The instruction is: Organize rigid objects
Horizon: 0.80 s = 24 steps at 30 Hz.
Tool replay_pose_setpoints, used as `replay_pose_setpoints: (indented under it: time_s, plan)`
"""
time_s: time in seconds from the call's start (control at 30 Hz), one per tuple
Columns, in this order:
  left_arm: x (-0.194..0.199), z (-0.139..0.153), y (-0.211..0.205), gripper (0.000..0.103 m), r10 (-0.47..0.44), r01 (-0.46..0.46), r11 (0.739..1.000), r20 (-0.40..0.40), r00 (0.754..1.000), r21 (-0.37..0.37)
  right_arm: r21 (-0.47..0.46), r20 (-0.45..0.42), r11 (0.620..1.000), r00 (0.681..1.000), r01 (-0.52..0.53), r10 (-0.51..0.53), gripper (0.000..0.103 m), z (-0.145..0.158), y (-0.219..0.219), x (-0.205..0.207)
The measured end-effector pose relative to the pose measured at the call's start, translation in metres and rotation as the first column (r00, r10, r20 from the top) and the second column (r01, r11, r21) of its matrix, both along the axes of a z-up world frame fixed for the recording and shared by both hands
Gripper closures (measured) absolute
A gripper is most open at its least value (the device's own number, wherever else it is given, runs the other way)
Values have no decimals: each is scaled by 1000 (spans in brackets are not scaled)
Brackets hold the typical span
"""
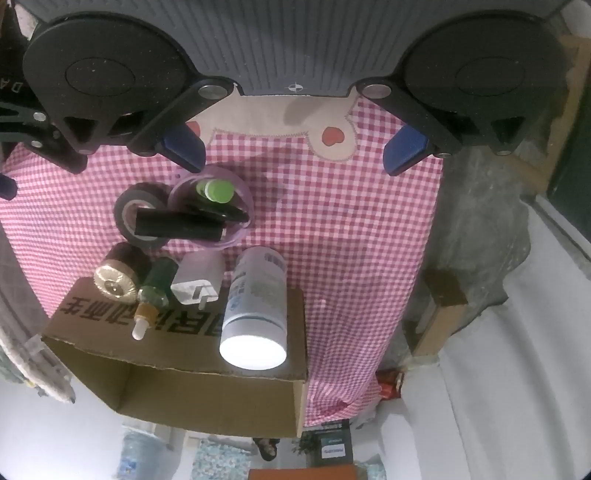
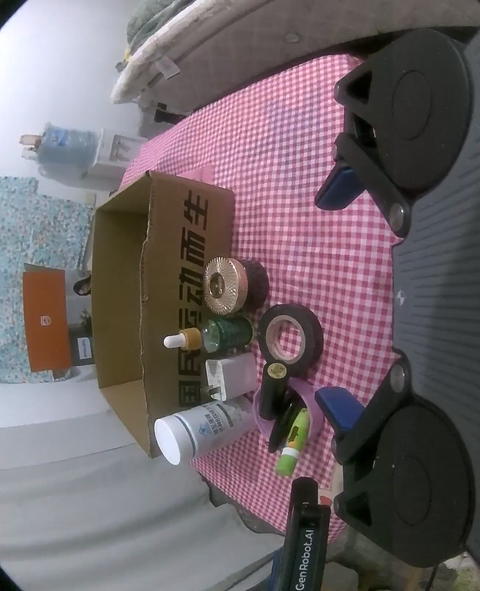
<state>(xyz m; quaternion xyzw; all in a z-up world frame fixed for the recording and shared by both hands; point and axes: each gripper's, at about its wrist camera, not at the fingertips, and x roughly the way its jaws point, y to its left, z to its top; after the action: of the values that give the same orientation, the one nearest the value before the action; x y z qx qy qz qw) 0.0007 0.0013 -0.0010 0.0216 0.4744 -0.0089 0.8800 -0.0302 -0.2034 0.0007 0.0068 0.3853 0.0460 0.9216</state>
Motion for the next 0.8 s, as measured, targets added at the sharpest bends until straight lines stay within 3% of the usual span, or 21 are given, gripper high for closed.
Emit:
replay_pose_setpoints:
  time_s: [0.8]
  plan:
    - [0,0,2,0,-1,1,1000,1,1000,10,7,-6,1000,1000,-5,5,0,0,2,3]
